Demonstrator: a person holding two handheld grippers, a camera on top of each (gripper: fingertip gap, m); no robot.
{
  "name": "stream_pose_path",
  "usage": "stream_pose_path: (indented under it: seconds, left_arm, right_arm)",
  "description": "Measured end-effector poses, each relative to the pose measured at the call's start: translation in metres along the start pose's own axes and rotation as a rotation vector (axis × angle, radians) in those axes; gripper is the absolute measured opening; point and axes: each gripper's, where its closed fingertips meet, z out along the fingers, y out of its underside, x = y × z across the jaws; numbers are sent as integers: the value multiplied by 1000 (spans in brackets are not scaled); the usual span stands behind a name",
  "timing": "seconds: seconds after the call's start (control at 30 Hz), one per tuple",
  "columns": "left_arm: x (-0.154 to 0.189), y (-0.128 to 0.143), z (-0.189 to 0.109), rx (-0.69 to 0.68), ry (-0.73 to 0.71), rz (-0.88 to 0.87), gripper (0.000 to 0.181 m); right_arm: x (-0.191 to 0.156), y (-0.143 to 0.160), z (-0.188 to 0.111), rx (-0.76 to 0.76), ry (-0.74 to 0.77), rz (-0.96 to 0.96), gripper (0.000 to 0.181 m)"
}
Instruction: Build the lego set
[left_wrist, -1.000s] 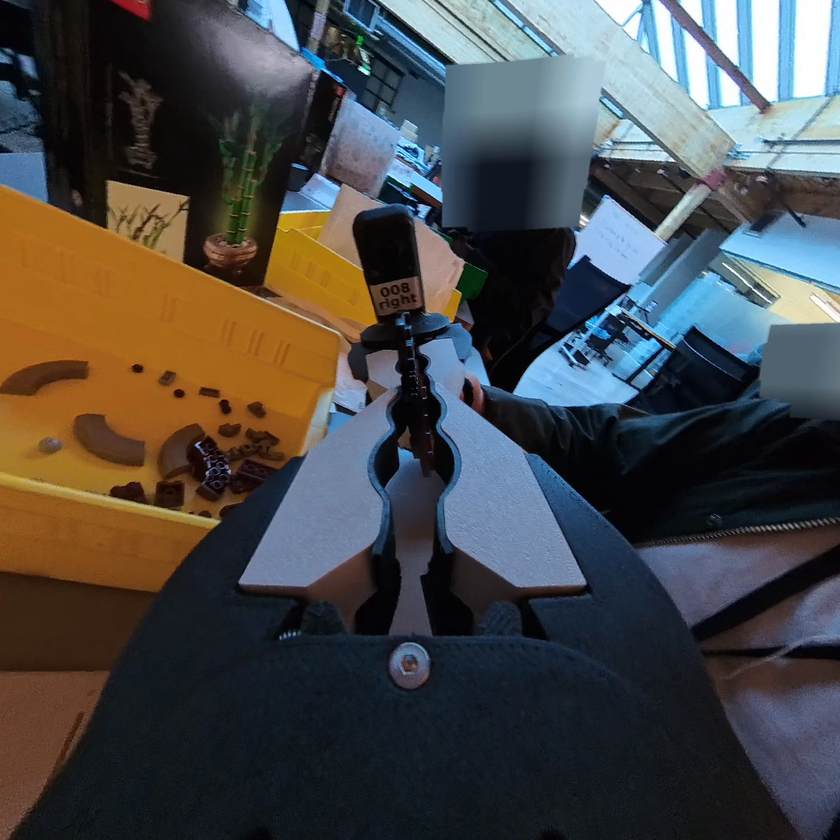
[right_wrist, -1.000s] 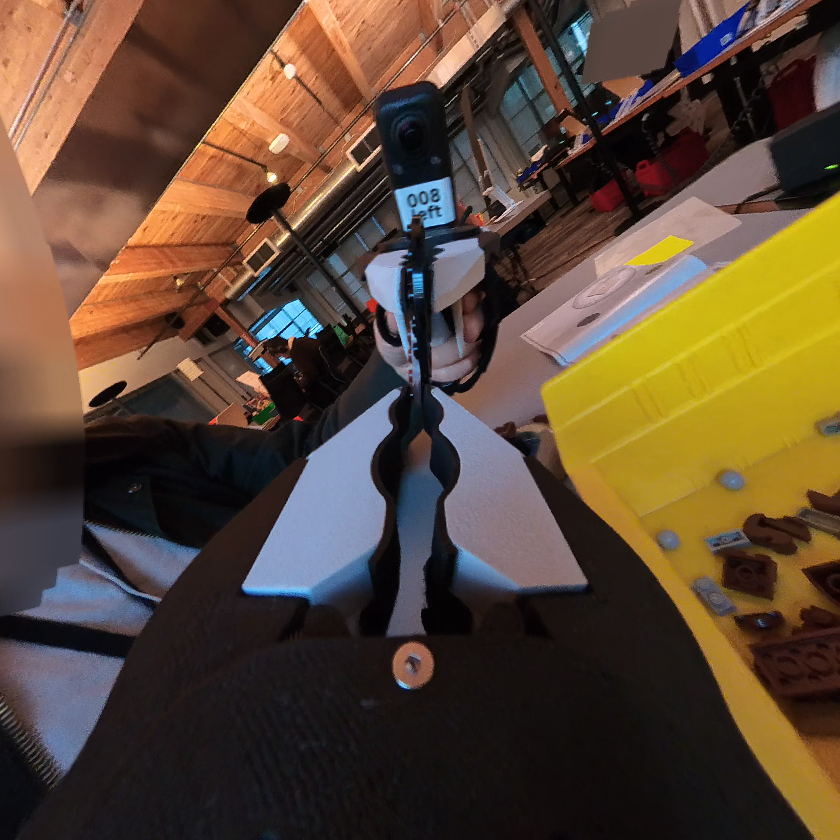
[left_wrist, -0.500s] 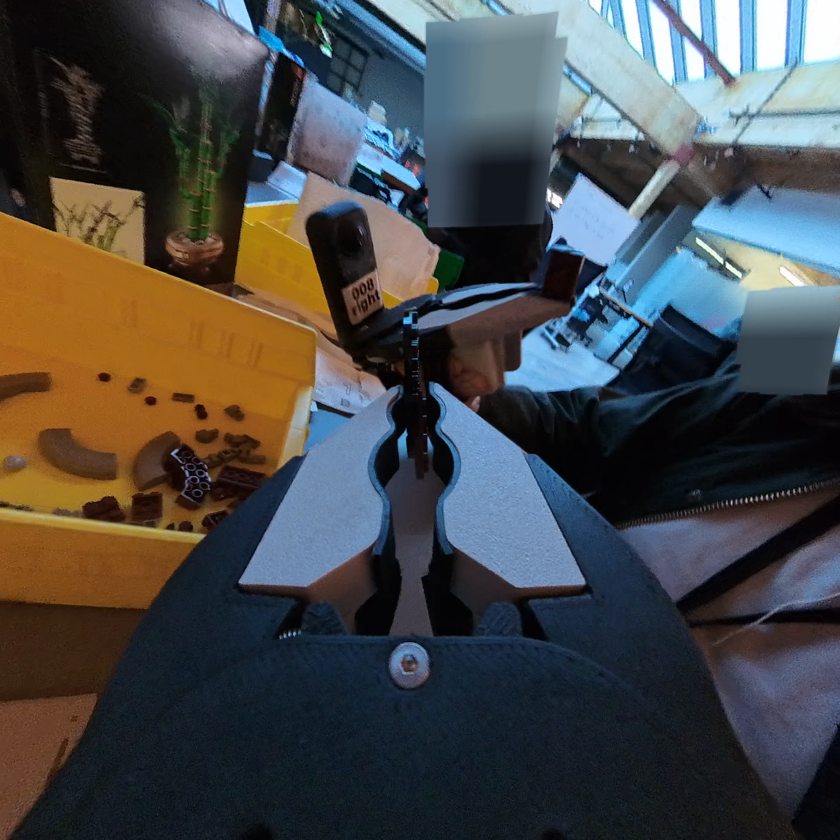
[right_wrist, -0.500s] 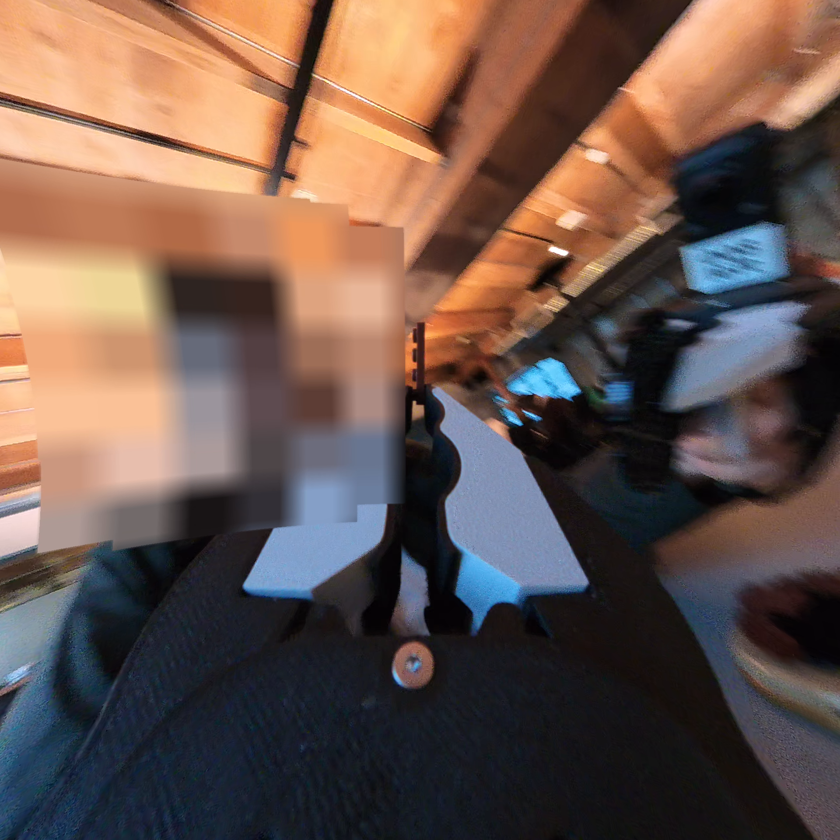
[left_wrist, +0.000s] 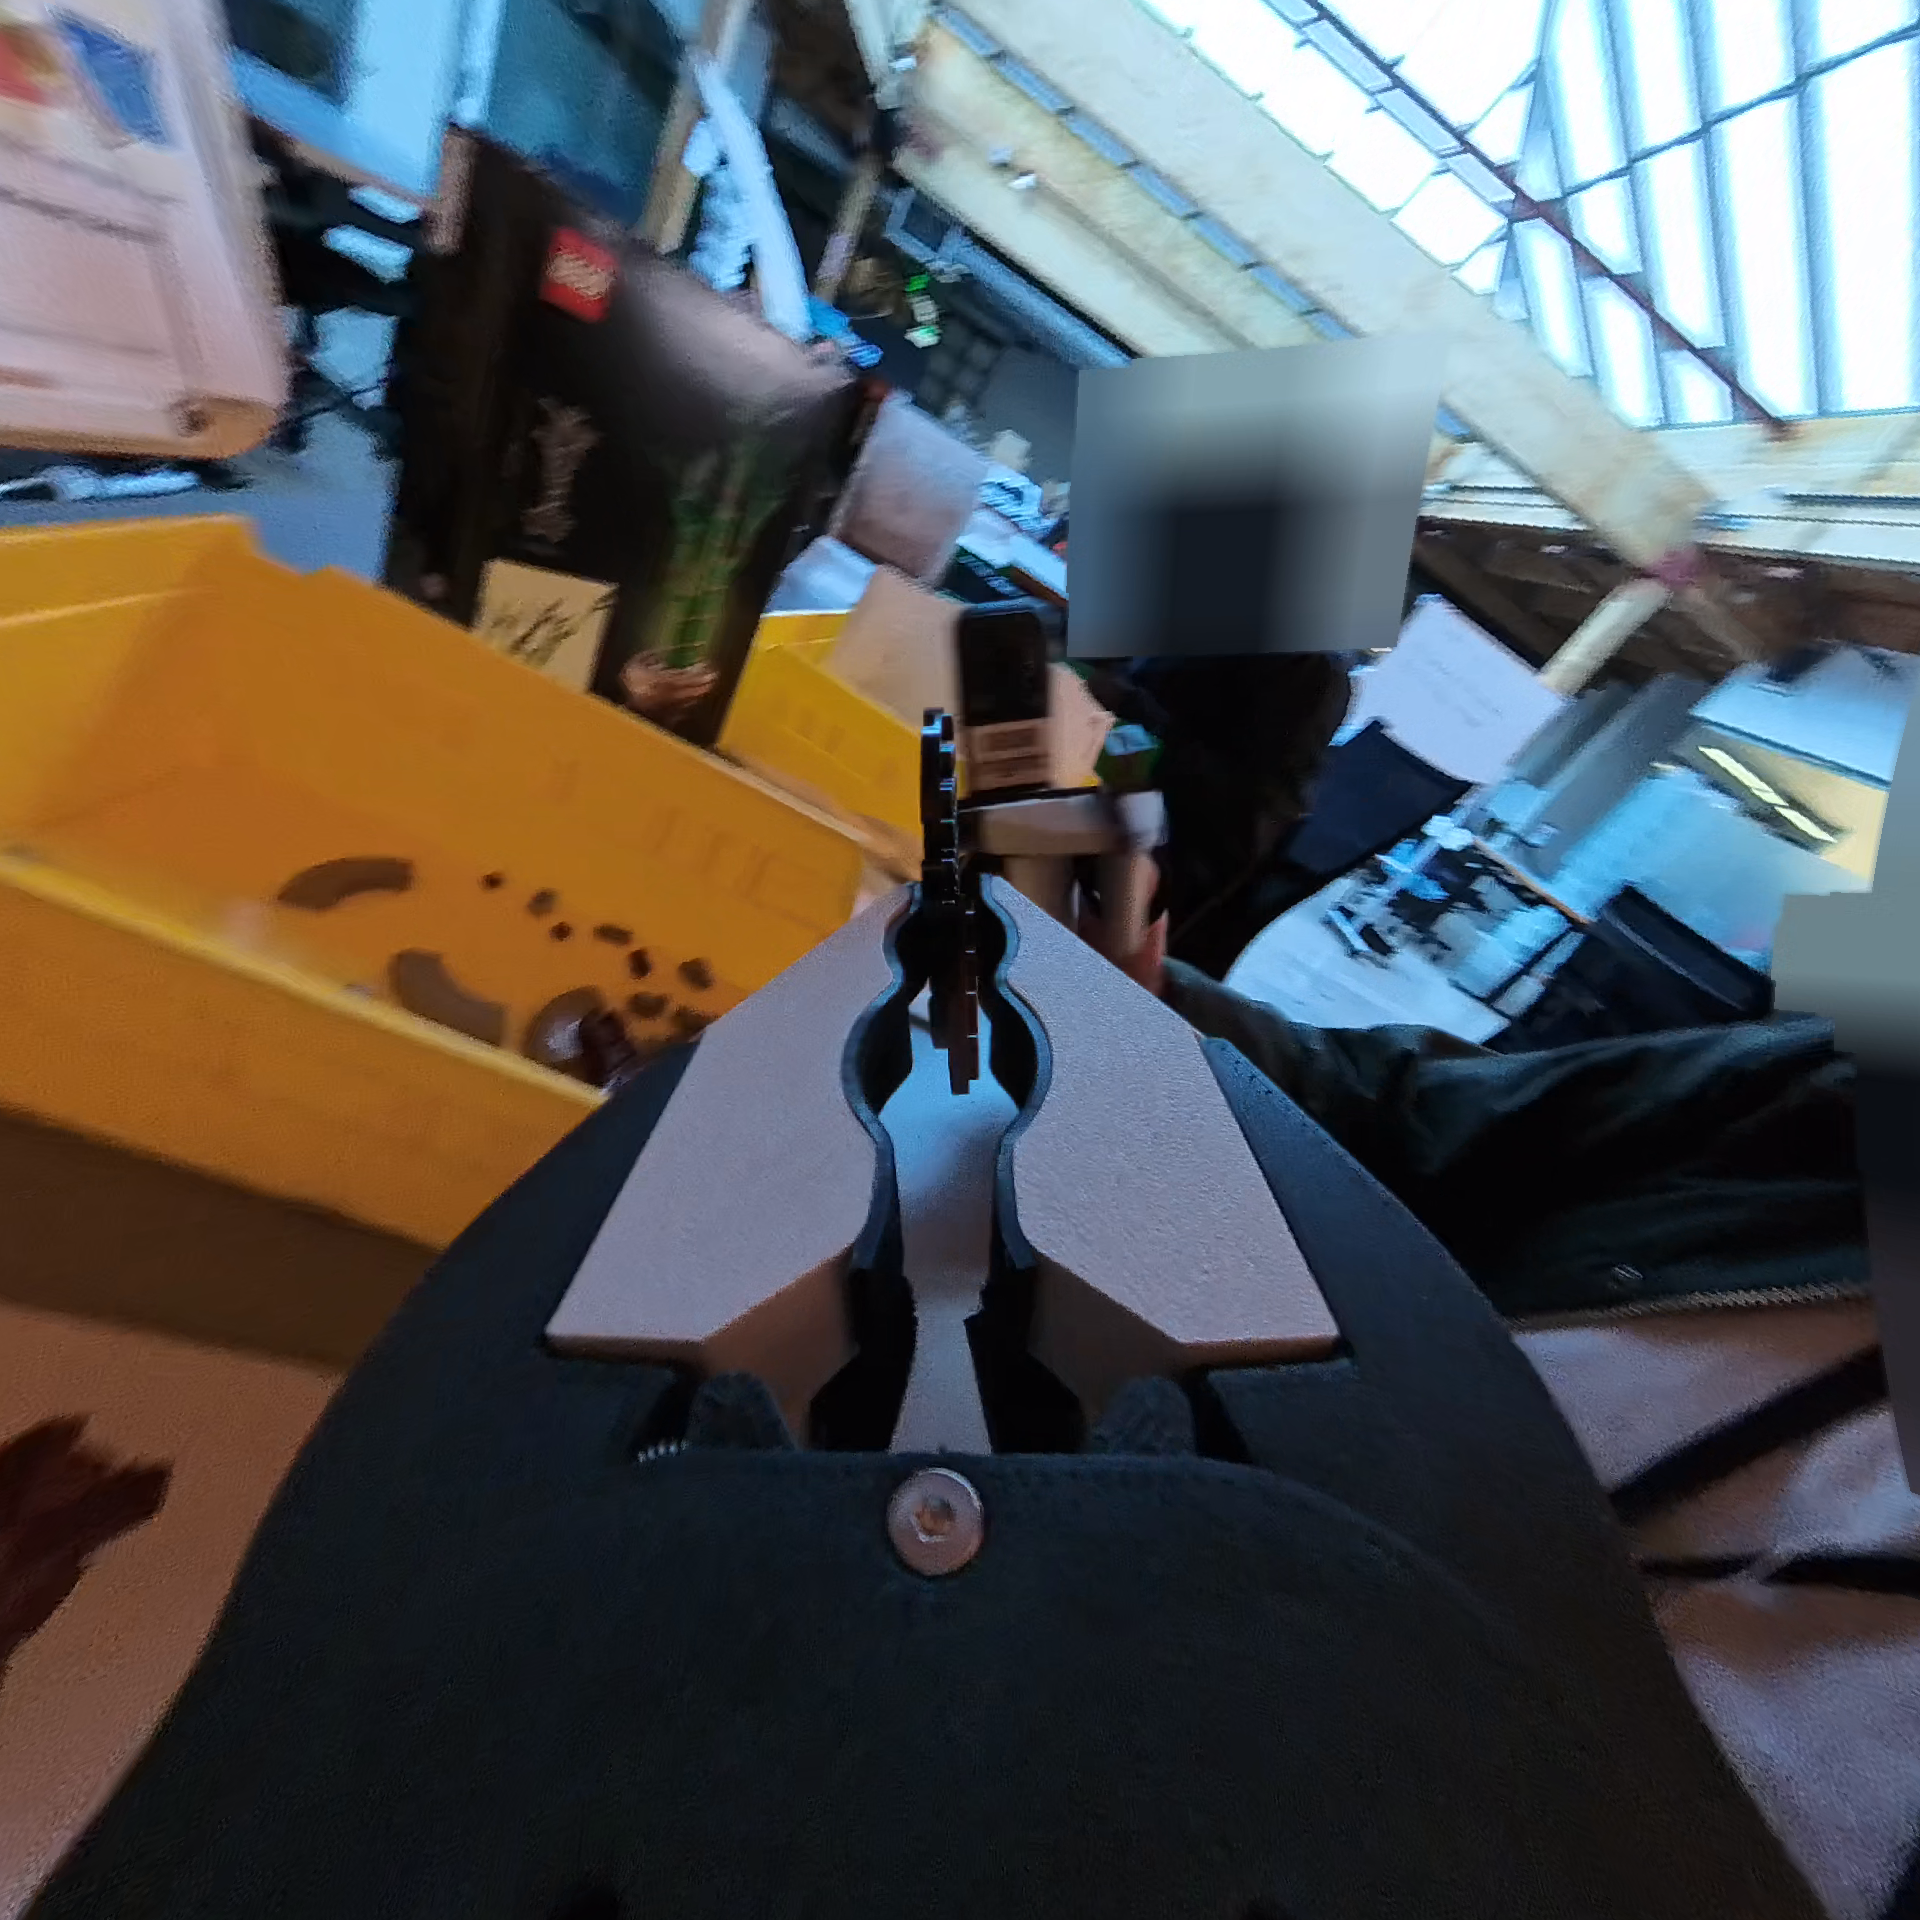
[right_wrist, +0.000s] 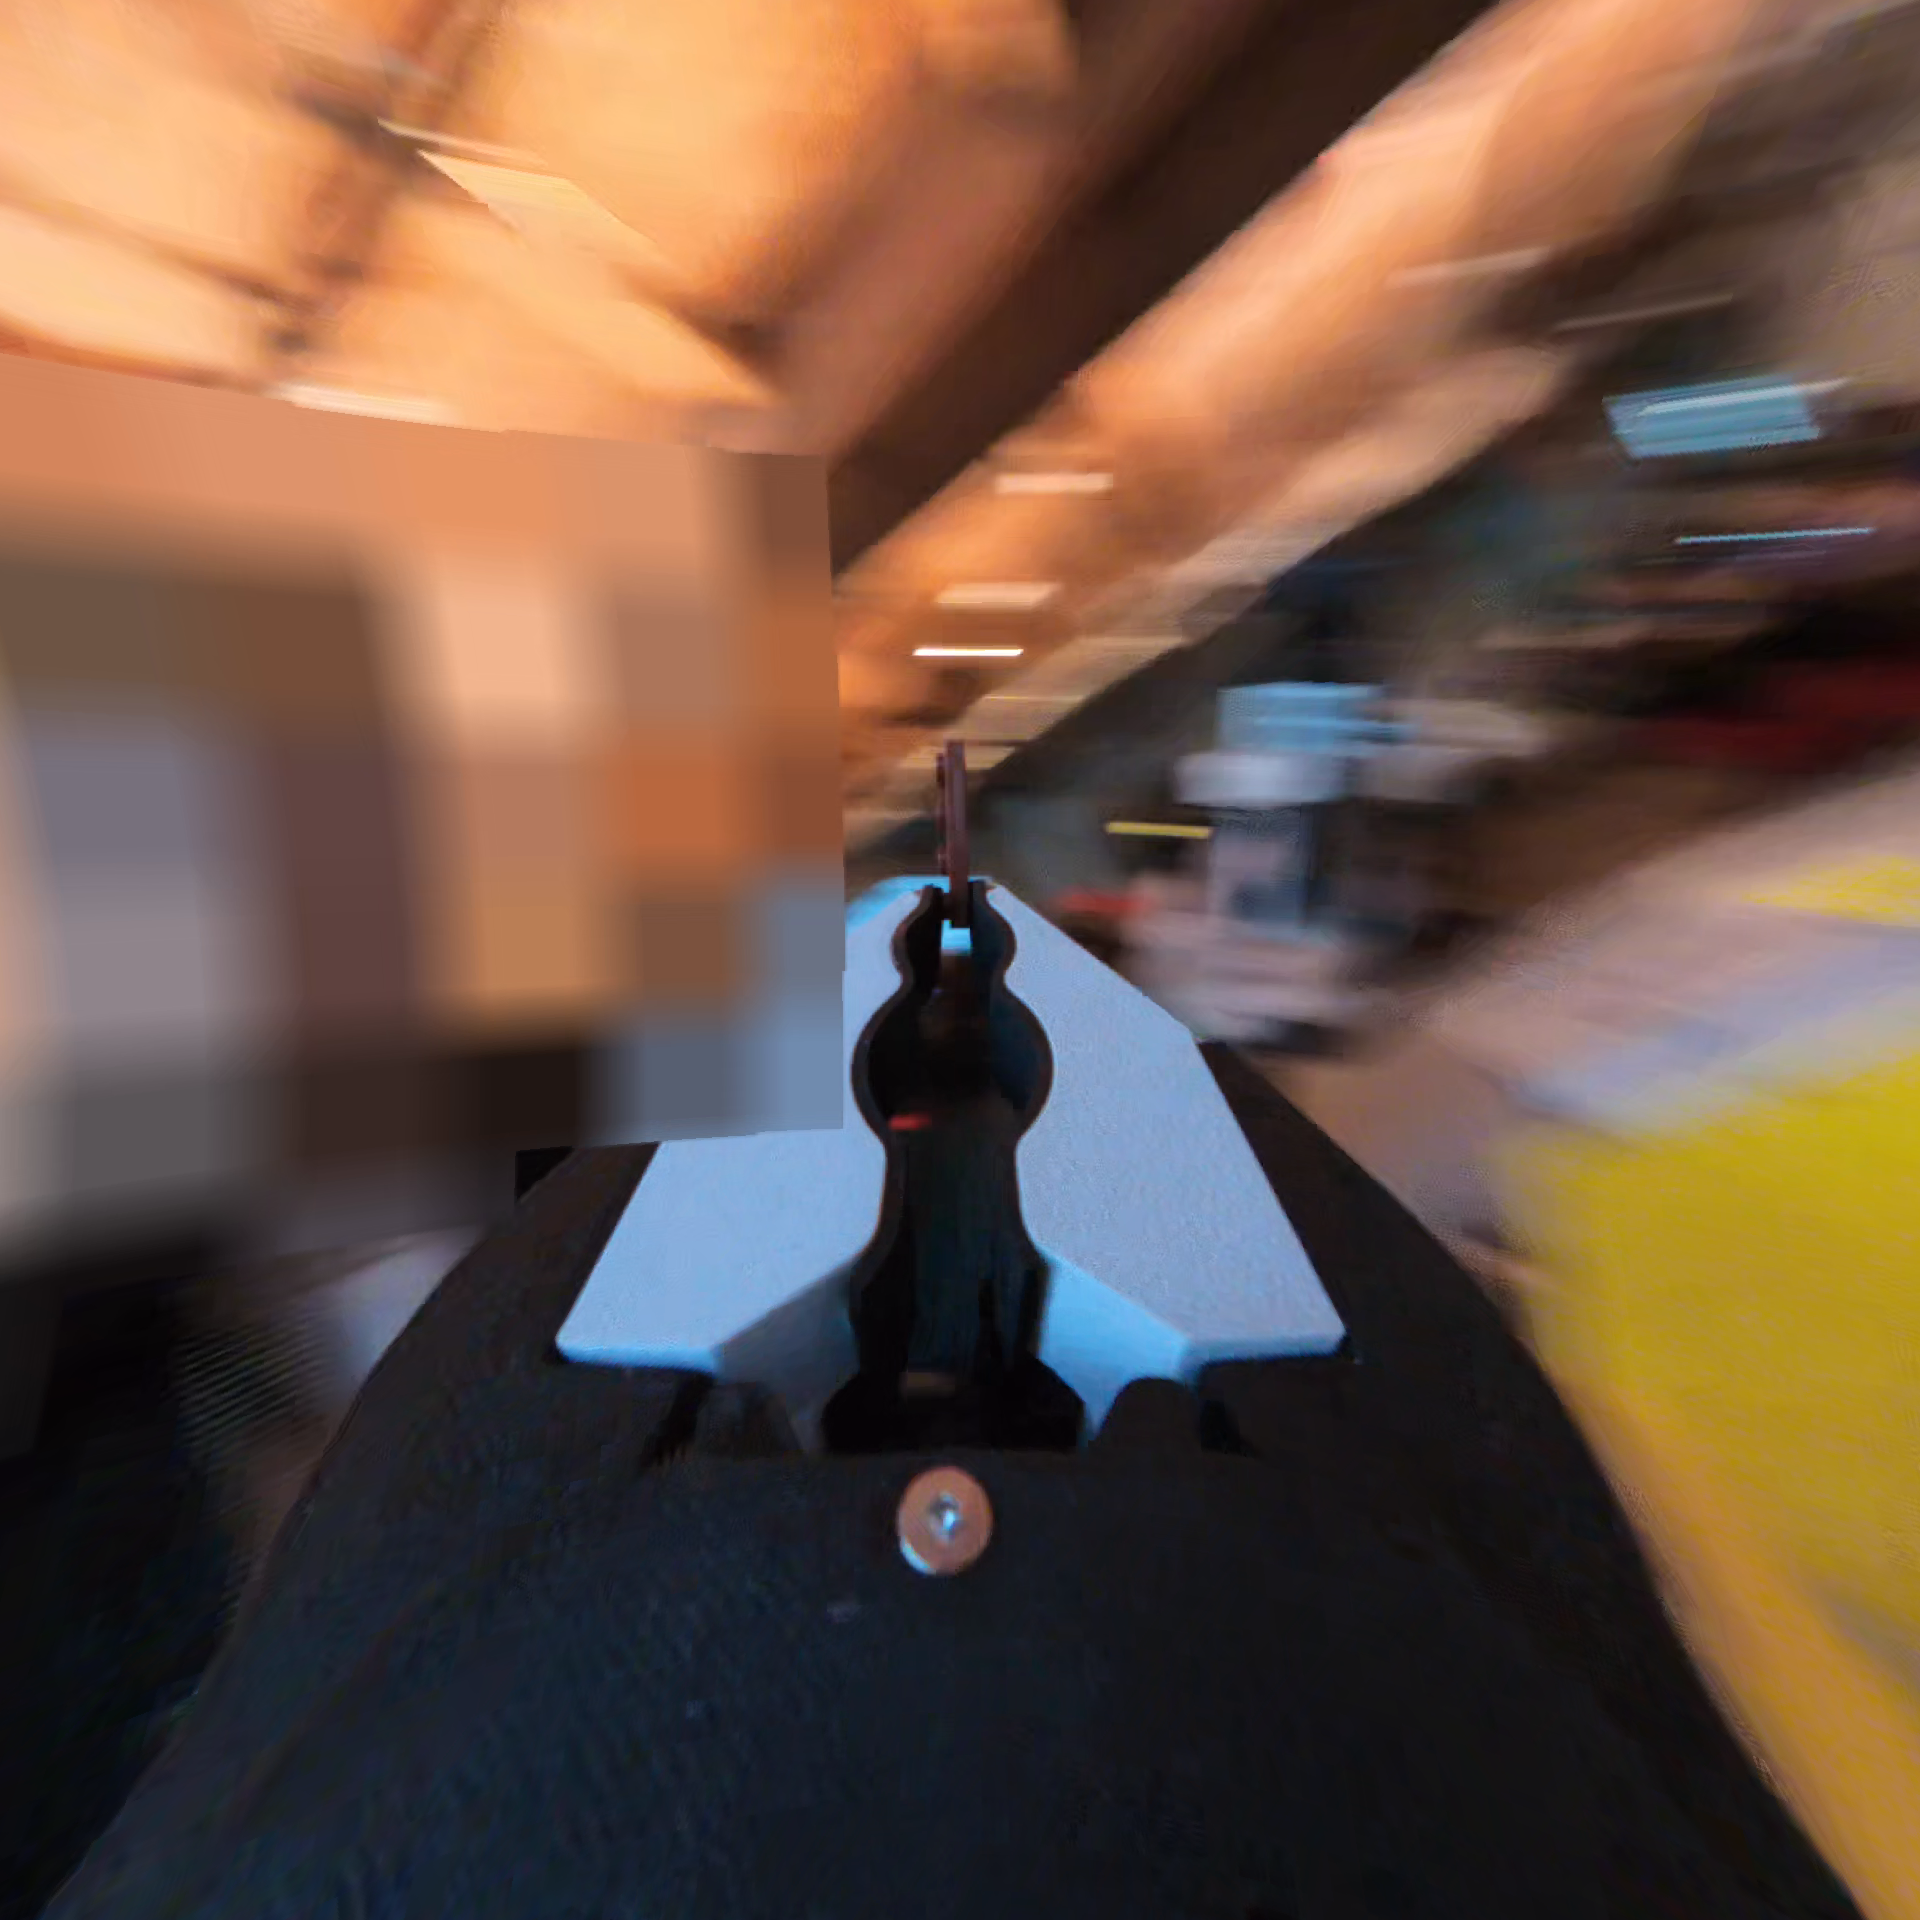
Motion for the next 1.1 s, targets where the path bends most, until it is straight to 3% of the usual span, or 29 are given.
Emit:
stream_pose_path:
  seconds: [0.03, 0.1, 0.17, 0.23, 0.33, 0.4, 0.53, 0.63, 0.77, 0.83, 0.97, 1.1]
  left_arm:
    - [-11, 3, -1, -14, -55, -18, 6]
    - [-27, 10, -2, -40, -125, -63, 6]
    - [-30, 14, 0, -46, -113, -102, 6]
    - [-31, 16, 4, -41, -108, -131, 6]
    - [-28, 16, 12, -24, -83, -157, 6]
    - [-22, 10, 18, 33, -43, -182, 6]
    - [-2, -1, 31, 128, 64, -193, 6]
    - [0, 4, 39, 112, 36, -150, 5]
    - [5, 10, 47, 87, 39, -124, 6]
    - [11, 11, 52, 88, 78, -133, 6]
    - [16, 24, 58, 3, 104, -148, 7]
    - [18, 33, 62, -48, 141, -205, 27]
  right_arm:
    - [51, 1, -14, -14, 344, -92, 2]
    - [102, -1, -54, -58, 789, -256, 2]
    - [120, -3, -78, -130, 1008, -339, 11]
    - [126, -6, -87, -150, 1094, -379, 44]
    - [120, -15, -87, -103, 1099, -444, 55]
    - [108, -16, -71, -73, 990, -477, 51]
    - [90, 15, -22, -26, 587, -148, 48]
    - [74, 22, -4, 6, 372, -46, 28]
    - [65, 15, -3, 37, 349, -72, 24]
    - [59, 12, -4, 38, 335, -82, 3]
    - [51, -15, -22, 147, 339, -104, 1]
    - [50, -15, -33, 93, 313, -50, 1]
